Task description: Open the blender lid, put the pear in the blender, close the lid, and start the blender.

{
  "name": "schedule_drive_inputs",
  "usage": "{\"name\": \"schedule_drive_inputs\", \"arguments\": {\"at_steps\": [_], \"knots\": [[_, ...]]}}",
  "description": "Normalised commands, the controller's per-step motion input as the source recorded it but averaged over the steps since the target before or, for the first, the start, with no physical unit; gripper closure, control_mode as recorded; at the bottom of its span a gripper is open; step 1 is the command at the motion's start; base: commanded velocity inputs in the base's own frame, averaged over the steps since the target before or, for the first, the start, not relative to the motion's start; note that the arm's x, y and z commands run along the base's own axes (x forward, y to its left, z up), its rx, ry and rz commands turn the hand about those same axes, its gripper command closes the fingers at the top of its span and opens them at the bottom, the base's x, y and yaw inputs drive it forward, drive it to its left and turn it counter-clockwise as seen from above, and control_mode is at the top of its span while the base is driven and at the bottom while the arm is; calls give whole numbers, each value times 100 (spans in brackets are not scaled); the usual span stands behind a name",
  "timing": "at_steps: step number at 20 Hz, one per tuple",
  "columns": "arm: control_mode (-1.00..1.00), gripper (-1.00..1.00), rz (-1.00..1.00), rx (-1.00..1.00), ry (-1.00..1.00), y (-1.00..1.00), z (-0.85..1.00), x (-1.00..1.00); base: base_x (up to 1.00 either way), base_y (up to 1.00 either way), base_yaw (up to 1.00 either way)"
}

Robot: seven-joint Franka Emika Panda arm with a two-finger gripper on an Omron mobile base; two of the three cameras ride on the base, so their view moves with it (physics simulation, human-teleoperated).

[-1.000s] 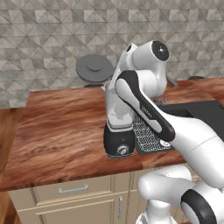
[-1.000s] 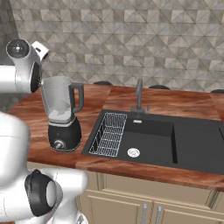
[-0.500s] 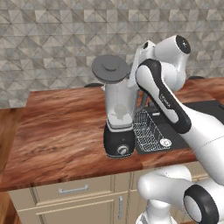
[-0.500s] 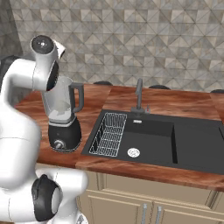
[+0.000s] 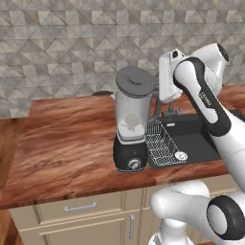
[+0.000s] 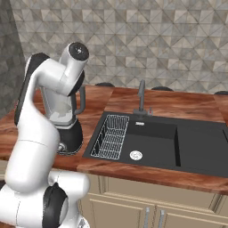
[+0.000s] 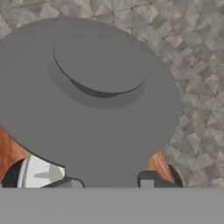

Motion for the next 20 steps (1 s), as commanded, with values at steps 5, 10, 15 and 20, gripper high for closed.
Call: {"name": "schedule_drive_inputs", "arguments": {"at_steps": [5,10,15,20], "knots": [[-100,100,18,-9,10,-9,-15,0,0,0,0],[-100,100,9,-19,14,0,-8,2,0,0,0],[-100,100,0,-16,4,0,0,23,0,0,0],[-100,100,0,-1,0,0,2,50,0,0,0]]}}
